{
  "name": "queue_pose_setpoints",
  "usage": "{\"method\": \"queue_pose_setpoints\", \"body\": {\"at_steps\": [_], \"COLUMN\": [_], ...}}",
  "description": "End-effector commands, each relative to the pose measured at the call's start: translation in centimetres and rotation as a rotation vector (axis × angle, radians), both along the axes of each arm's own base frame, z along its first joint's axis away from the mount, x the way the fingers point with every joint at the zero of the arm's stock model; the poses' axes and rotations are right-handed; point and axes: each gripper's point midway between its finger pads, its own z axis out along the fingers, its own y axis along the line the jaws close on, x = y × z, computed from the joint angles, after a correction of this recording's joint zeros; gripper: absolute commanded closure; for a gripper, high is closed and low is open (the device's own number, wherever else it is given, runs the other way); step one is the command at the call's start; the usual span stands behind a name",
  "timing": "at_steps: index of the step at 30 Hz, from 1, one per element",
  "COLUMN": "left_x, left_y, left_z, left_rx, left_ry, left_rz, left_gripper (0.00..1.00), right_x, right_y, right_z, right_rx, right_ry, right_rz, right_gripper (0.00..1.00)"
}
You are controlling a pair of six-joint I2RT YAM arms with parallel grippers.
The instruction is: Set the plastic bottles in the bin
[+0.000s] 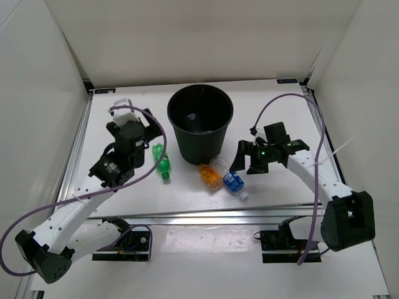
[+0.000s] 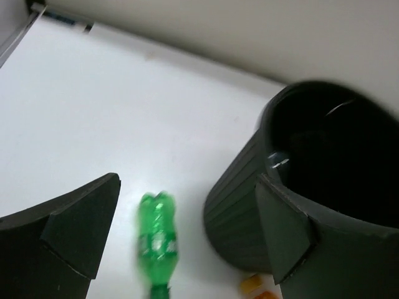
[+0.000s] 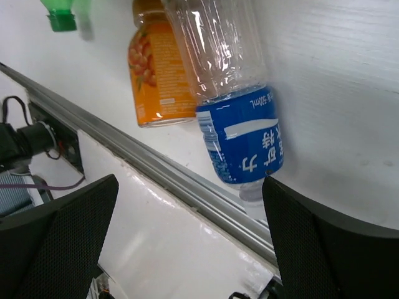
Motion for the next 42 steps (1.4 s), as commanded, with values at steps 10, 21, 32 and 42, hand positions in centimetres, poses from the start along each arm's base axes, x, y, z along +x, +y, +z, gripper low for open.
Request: {"method": "queue_pose_setpoints", "body": {"at_steps": [10,21,32,42], "left_x": [-5.5,-6.8,-6.6,-5.5], "left_y": [6.4,7.4,7.6,6.8], "left_z": [-15.8,-18.8,-20.5,-21.2], "left_rx": [-0.033,-0.093,-0.088,-0.146], "left_ry": [0.469,0.576,0.648,0.624], "left_rz": [0.243,0.288,0.321,0.309], "left_gripper": [0.00,0.00,0.00,0.00], "right_x": [3.5,4.1,5.9,11.9], "right_y": [2.5,2.2,-3.5,-5.1], "right_z": [-5.9,-9.6,-3.7,21.7], "right_rx": [-0.067,-0.129,-0.198,0.017], "right_ry": [0.046,0.177,0.125,-0.440], "right_rz": [0.064,0.069,-0.216,-0.433], "right_gripper": [0.05,0.39,0.68,0.78]}}
